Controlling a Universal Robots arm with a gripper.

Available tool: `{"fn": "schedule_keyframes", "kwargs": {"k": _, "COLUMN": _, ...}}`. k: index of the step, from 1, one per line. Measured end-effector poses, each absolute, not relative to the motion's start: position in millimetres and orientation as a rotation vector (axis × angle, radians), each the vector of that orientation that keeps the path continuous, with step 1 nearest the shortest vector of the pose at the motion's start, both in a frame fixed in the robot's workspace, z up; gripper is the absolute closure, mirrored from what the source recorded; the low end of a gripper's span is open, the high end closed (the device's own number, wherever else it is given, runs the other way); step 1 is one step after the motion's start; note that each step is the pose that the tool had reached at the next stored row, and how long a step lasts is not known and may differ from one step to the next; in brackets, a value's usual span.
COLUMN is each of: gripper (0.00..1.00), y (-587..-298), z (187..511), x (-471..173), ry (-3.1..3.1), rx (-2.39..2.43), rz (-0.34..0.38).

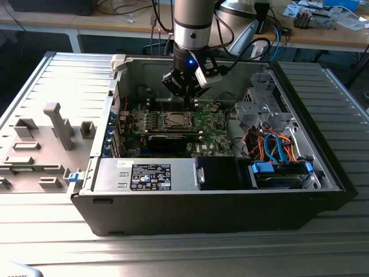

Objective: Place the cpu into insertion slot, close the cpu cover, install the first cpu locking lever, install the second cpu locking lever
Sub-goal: 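Install the first cpu locking lever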

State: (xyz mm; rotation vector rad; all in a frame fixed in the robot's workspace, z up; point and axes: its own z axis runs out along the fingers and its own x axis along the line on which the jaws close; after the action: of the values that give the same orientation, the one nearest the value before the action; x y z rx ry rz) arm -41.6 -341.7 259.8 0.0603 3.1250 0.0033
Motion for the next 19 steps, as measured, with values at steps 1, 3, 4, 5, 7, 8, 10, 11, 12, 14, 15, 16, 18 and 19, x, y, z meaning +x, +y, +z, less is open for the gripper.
{"fn": "schedule_keyframes", "kwargs": {"k": 1, "gripper": 0.89, "y": -341.7, "z": 259.9, "x": -41.8, "ry": 3.125, "rx": 0.06, "rz": 0.003}}
{"fn": "schedule_keyframes", "kwargs": {"k": 3, "gripper": 0.89, "y": -341.7, "z": 259.9, "x": -42.1, "ry": 3.125, "rx": 0.06, "rz": 0.003}}
{"fn": "schedule_keyframes", "kwargs": {"k": 4, "gripper": 0.89, "y": -341.7, "z": 259.8, "x": -42.4, "ry": 3.125, "rx": 0.059, "rz": 0.003}}
{"fn": "schedule_keyframes", "kwargs": {"k": 5, "gripper": 0.89, "y": -341.7, "z": 259.8, "x": -42.9, "ry": 3.125, "rx": 0.06, "rz": 0.003}}
{"fn": "schedule_keyframes", "kwargs": {"k": 7, "gripper": 0.89, "y": -341.7, "z": 259.9, "x": -43.2, "ry": 3.125, "rx": 0.06, "rz": 0.003}}
{"fn": "schedule_keyframes", "kwargs": {"k": 8, "gripper": 0.89, "y": -341.7, "z": 259.9, "x": -43.4, "ry": 3.125, "rx": 0.06, "rz": 0.003}}
{"fn": "schedule_keyframes", "kwargs": {"k": 10, "gripper": 0.89, "y": -341.7, "z": 259.8, "x": -43.7, "ry": 3.125, "rx": 0.059, "rz": 0.003}}
{"fn": "schedule_keyframes", "kwargs": {"k": 11, "gripper": 0.89, "y": -341.7, "z": 259.9, "x": -43.8, "ry": 3.125, "rx": 0.059, "rz": 0.003}}
{"fn": "schedule_keyframes", "kwargs": {"k": 12, "gripper": 0.89, "y": -341.7, "z": 259.9, "x": -44.0, "ry": 3.125, "rx": 0.059, "rz": 0.003}}
{"fn": "schedule_keyframes", "kwargs": {"k": 14, "gripper": 0.89, "y": -341.7, "z": 259.9, "x": -44.4, "ry": 3.125, "rx": 0.059, "rz": 0.003}}
{"fn": "schedule_keyframes", "kwargs": {"k": 15, "gripper": 0.89, "y": -341.7, "z": 259.9, "x": -44.4, "ry": 3.125, "rx": 0.059, "rz": 0.003}}
{"fn": "schedule_keyframes", "kwargs": {"k": 16, "gripper": 0.89, "y": -341.7, "z": 259.9, "x": -44.5, "ry": 3.125, "rx": 0.059, "rz": 0.003}}
{"fn": "schedule_keyframes", "kwargs": {"k": 18, "gripper": 0.89, "y": -341.7, "z": 259.9, "x": -44.6, "ry": 3.125, "rx": 0.06, "rz": 0.003}}
{"fn": "schedule_keyframes", "kwargs": {"k": 19, "gripper": 0.89, "y": -341.7, "z": 259.9, "x": -45.3, "ry": 3.125, "rx": 0.06, "rz": 0.003}}
